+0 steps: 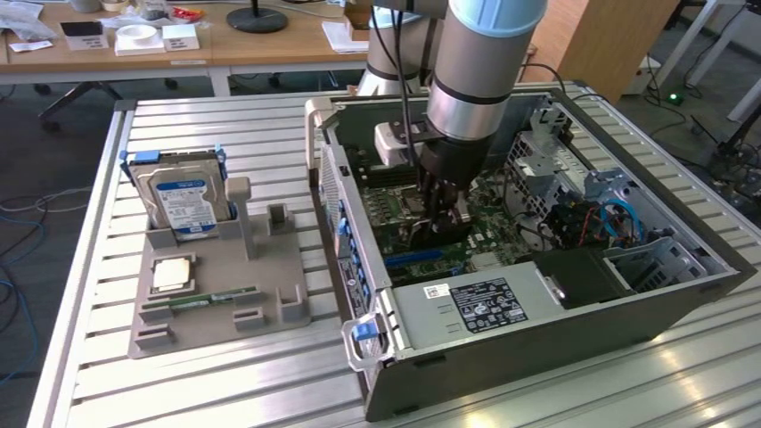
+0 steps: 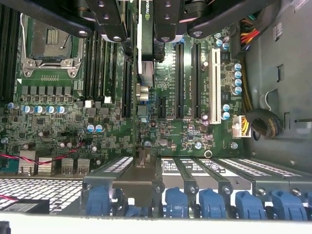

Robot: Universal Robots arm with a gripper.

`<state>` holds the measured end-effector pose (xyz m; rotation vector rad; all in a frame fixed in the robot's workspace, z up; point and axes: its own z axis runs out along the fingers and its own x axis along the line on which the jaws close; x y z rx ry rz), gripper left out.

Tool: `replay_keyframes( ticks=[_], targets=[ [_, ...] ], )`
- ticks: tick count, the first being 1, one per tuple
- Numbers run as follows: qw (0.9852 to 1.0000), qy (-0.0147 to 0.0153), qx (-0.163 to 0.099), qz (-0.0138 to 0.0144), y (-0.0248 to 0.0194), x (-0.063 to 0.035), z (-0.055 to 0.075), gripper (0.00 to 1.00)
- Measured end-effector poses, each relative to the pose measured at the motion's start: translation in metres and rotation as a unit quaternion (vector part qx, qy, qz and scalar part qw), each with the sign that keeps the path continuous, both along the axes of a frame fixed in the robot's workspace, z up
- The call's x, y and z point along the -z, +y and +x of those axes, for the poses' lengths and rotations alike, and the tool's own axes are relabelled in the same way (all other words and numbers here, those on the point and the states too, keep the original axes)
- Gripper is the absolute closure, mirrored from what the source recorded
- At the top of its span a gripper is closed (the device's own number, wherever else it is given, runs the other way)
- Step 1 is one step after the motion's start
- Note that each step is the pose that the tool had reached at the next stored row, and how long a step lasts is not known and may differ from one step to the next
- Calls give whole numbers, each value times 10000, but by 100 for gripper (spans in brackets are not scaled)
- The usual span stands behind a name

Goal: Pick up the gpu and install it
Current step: 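Insert the gpu into the slot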

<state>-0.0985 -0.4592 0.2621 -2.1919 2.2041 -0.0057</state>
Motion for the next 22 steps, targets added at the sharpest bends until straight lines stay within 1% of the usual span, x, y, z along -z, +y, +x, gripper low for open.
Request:
replay_keyframes(
  ticks=[10, 15, 17, 21, 22],
  targets=[
    [10000, -10, -2, -11, 0, 47, -4, 74],
    [10000, -17, -3, -10, 0, 57, -15, 74],
    [10000, -28, -5, -13, 0, 62, -19, 74],
    [10000, -68, -9, -16, 1, 74, -35, 74],
    [10000, -70, -9, -16, 2, 74, -38, 74]
  ],
)
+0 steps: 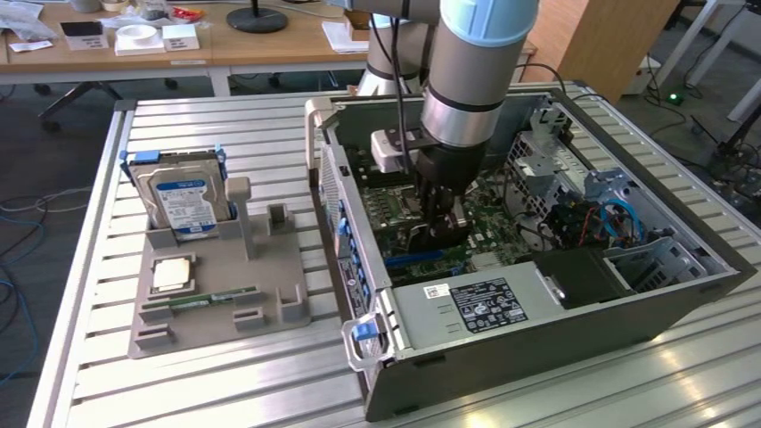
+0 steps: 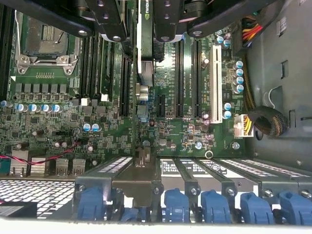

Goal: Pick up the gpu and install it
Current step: 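Insert the gpu into the slot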

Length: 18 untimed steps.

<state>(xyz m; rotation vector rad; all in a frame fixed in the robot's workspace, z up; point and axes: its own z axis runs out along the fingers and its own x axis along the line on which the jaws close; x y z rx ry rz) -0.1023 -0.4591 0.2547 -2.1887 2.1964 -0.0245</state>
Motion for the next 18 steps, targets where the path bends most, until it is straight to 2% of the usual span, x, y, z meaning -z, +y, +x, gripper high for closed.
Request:
replay_keyframes(
  ticks=[18],
  targets=[
    [10000, -1, 3, 1, 1, 2, -9, 74]
  ],
)
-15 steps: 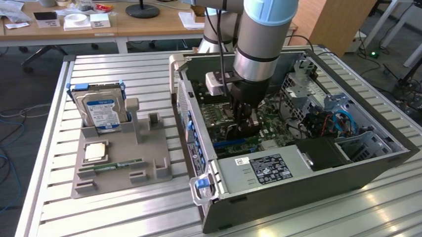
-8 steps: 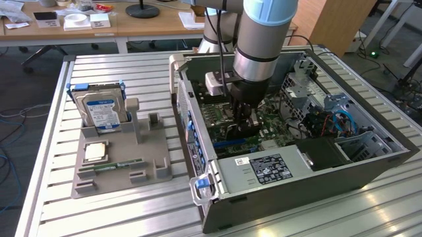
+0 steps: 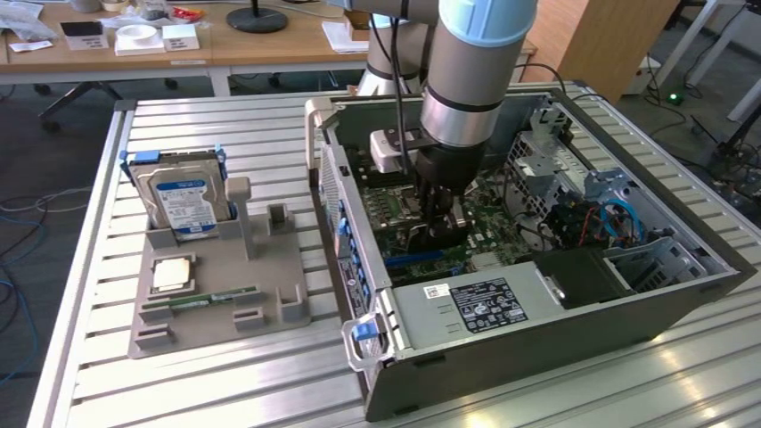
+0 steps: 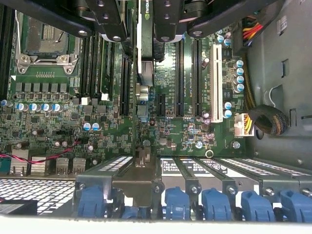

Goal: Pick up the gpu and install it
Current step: 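Insert the gpu into the slot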

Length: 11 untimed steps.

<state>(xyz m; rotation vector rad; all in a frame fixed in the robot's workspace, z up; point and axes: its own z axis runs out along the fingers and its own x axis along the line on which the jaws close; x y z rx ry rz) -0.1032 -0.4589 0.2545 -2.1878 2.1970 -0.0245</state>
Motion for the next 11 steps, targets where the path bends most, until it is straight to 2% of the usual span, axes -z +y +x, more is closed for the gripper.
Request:
replay_keyframes(
  ticks=[7, 11],
  targets=[
    [10000, 0, 1, 0, 0, 0, -4, 74],
    [10000, 12, 2, -1, 0, 0, 4, 74]
  ],
)
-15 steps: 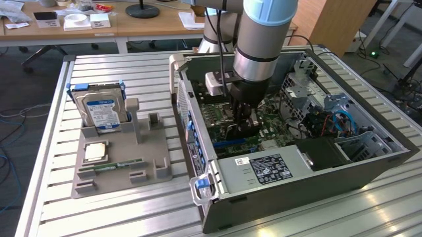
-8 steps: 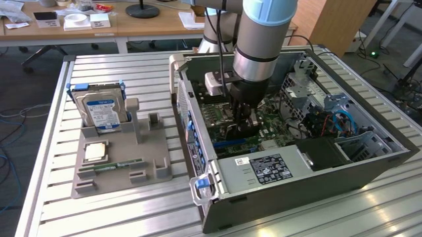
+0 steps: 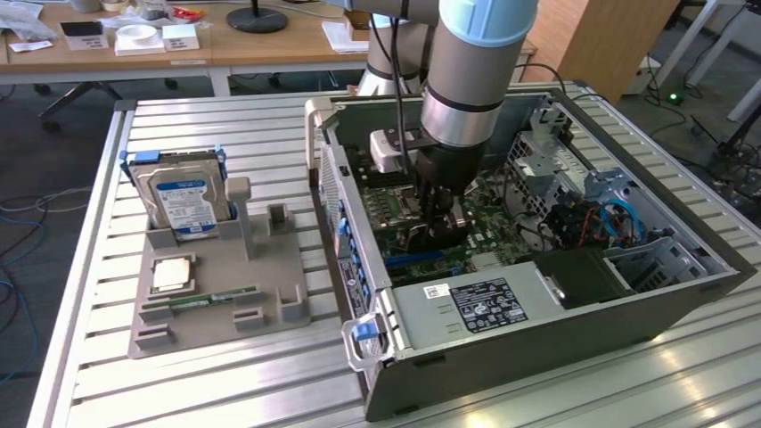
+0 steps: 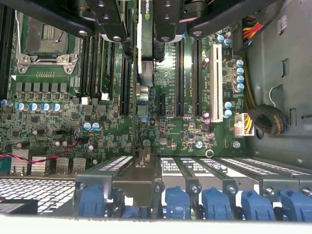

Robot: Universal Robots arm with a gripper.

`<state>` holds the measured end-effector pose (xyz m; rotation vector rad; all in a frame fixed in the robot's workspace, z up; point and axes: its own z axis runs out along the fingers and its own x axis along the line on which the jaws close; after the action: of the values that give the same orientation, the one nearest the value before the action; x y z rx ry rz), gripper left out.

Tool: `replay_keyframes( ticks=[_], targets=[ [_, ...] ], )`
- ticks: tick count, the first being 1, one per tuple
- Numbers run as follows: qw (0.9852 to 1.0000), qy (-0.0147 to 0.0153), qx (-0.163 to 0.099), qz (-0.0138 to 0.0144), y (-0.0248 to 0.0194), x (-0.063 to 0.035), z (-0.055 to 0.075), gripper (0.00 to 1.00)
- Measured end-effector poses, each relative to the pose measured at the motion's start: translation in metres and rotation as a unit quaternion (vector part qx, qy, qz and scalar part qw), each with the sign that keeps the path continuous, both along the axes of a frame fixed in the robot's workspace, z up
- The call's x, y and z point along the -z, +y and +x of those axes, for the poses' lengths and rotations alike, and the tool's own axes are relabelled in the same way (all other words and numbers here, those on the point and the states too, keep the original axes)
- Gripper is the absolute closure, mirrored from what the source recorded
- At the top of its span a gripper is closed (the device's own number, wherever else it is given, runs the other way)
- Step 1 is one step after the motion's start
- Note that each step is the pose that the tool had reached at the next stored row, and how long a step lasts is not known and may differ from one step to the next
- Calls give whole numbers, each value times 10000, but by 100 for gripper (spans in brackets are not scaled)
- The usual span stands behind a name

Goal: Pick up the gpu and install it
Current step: 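Insert the gpu into the slot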

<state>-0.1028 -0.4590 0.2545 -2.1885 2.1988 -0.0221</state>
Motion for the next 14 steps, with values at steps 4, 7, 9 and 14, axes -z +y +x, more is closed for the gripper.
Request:
replay_keyframes(
  ticks=[4, 7, 9, 14],
  targets=[
    [10000, 5, -1, 0, 0, 1, 8, 74],
    [10000, 8, -1, -1, 0, 1, 9, 74],
    [10000, 10, 0, -1, 0, 1, 9, 74],
    [10000, 13, -2, -1, 0, 2, 8, 74]
  ],
)
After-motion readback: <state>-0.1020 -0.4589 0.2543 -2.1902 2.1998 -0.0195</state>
